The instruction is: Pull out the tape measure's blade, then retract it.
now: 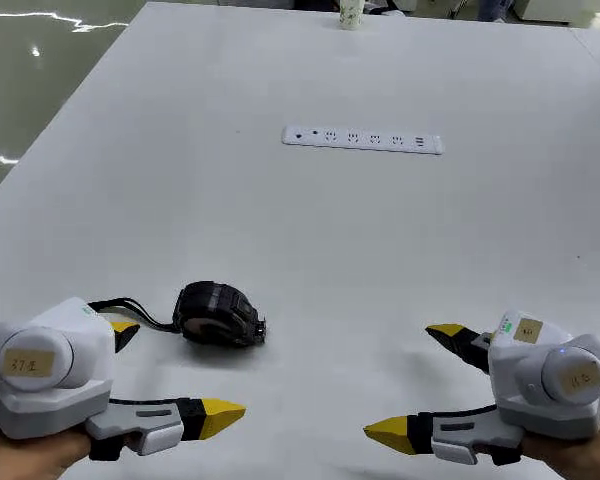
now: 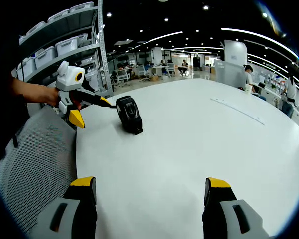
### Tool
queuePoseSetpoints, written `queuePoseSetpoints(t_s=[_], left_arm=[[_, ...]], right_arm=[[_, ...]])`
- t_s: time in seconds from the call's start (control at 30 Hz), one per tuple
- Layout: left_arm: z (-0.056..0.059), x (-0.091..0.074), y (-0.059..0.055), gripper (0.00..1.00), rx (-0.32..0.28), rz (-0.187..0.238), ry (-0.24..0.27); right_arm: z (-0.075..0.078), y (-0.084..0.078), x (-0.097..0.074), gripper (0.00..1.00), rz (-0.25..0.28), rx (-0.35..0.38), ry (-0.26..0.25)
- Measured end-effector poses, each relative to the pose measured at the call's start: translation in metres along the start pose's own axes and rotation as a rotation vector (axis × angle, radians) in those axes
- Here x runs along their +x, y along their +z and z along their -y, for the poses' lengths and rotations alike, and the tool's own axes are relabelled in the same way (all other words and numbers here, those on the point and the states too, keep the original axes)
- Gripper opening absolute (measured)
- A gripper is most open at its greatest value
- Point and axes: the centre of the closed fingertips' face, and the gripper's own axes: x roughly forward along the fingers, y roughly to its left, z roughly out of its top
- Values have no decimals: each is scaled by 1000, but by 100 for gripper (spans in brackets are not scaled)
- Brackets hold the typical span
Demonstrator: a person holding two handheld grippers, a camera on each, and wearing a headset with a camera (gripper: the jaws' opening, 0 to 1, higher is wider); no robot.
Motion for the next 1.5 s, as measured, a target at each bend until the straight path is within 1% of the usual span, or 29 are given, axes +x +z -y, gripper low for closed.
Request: queuePoseSetpoints(t_s=[0.07,0.17,0.23,0.3,0.37,0.43,0.5,0.57,0.67,0.73,0.8,1.03,1.37,1.5], left_arm=[[0,-1,0,99,5,7,3],[1,-2,1,99,11,17,-5],[4,-3,1,99,21,27,-18],[6,-4,0,99,26,24,-29],[11,-5,0,99,46,34,-49],[13,-7,2,99,70,44,-53],[14,-8,4,99,82,53,-53],[12,-8,5,99,85,51,-45],[11,-11,8,99,91,73,-41],[13,-13,9,99,90,84,-47],[14,-13,9,99,104,87,-42],[18,-16,5,99,94,83,-65],[17,-21,9,99,86,102,-57],[17,-21,9,99,79,102,-56]], right_arm=[[-2,0,-2,90,15,4,-6],[-4,0,-6,92,33,4,-15],[-5,-2,-8,93,33,7,-21],[-6,-5,-9,94,23,9,-28],[-7,-4,-13,95,41,21,-37],[-8,-3,-15,97,50,24,-43],[-9,-2,-16,99,56,27,-55],[-9,-3,-18,99,60,29,-63],[-10,-4,-21,99,67,27,-72],[-11,-5,-23,99,67,25,-80],[-12,-6,-24,99,67,27,-82],[-14,-7,-28,99,76,38,-95],[-14,-5,-32,99,93,44,-107],[-14,-4,-32,99,97,47,-111]])
